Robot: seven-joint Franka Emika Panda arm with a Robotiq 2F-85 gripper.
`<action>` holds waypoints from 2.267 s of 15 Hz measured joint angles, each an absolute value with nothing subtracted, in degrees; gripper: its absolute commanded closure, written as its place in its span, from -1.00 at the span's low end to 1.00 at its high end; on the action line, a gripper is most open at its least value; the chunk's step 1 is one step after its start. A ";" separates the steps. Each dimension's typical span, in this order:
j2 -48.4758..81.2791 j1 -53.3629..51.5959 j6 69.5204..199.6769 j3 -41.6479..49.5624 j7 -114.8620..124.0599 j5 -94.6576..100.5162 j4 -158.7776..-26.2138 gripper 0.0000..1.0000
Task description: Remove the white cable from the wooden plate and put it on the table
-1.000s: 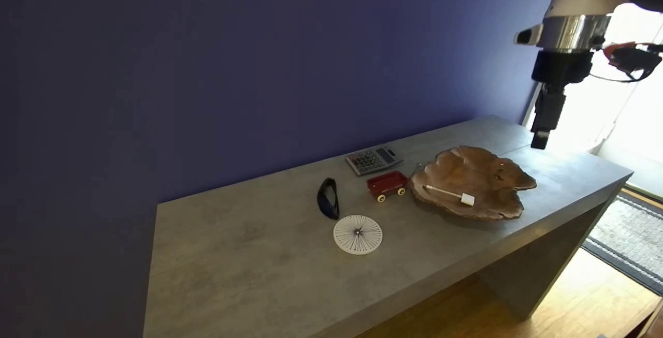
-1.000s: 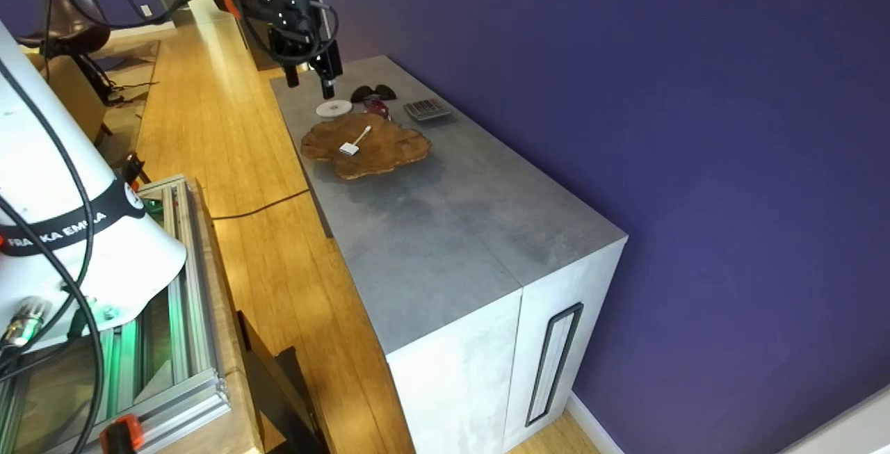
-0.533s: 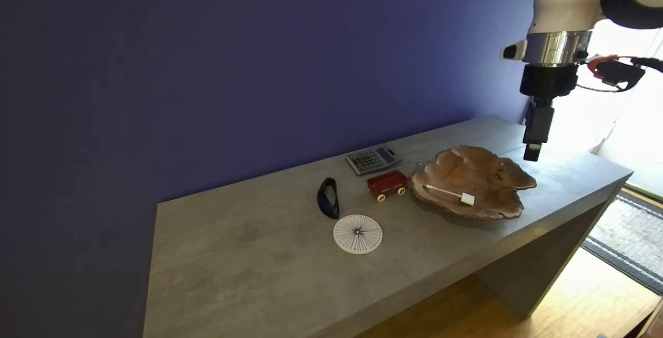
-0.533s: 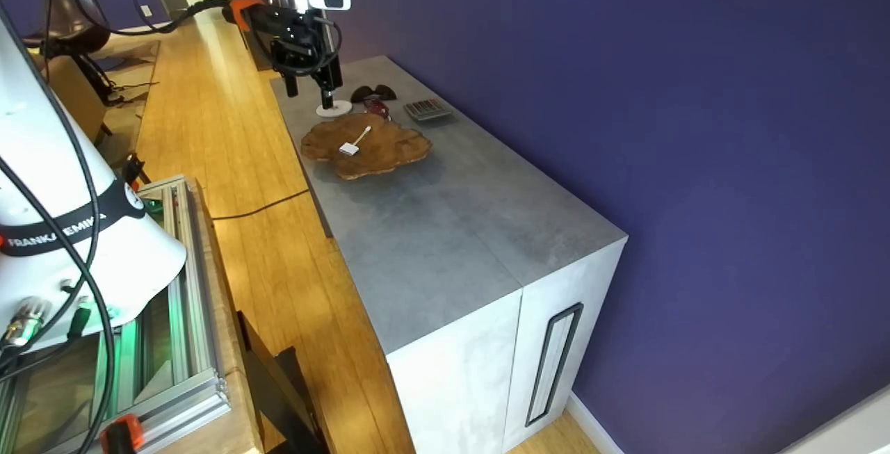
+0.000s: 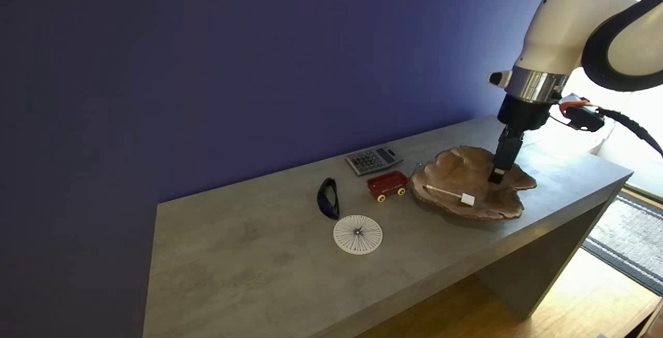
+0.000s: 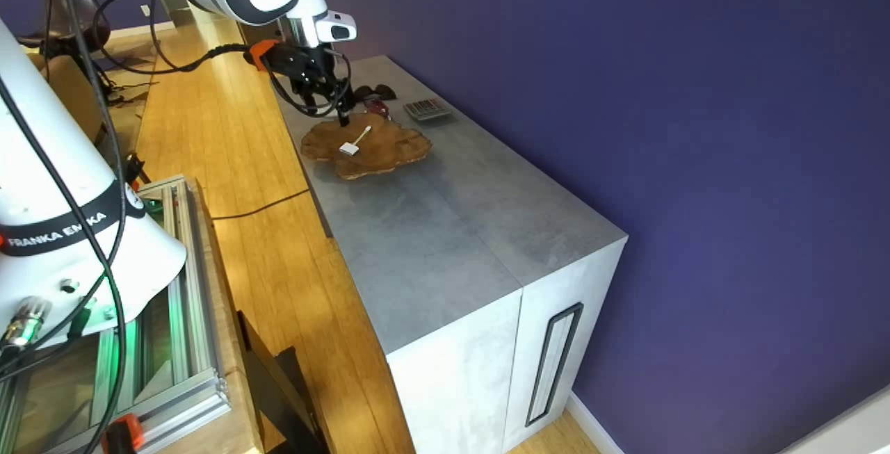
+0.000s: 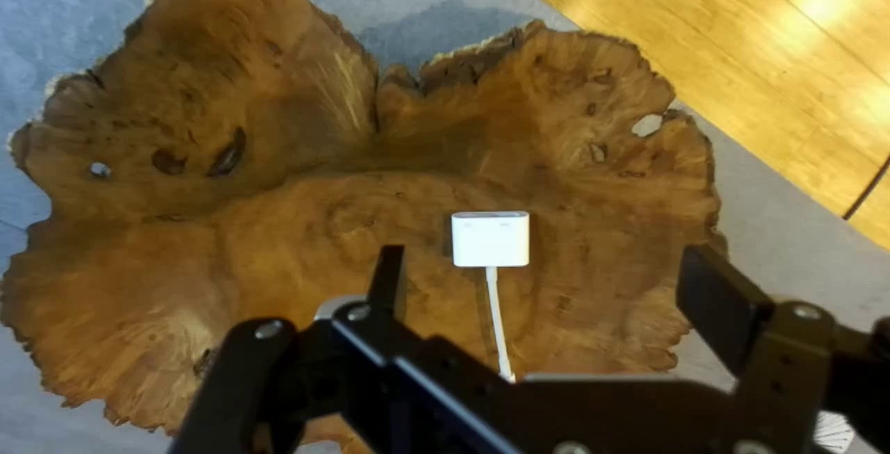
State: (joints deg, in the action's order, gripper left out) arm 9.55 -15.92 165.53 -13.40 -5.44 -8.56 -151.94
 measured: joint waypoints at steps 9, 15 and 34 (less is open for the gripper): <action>23.18 -26.11 175.45 -4.14 5.12 0.45 -145.09 0.18; 29.71 -31.59 175.44 0.66 8.22 0.80 -138.24 0.83; 17.16 -42.41 173.00 20.15 18.44 13.70 -140.66 0.98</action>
State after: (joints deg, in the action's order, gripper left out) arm 17.16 -42.41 173.00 20.15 18.44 13.70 -140.66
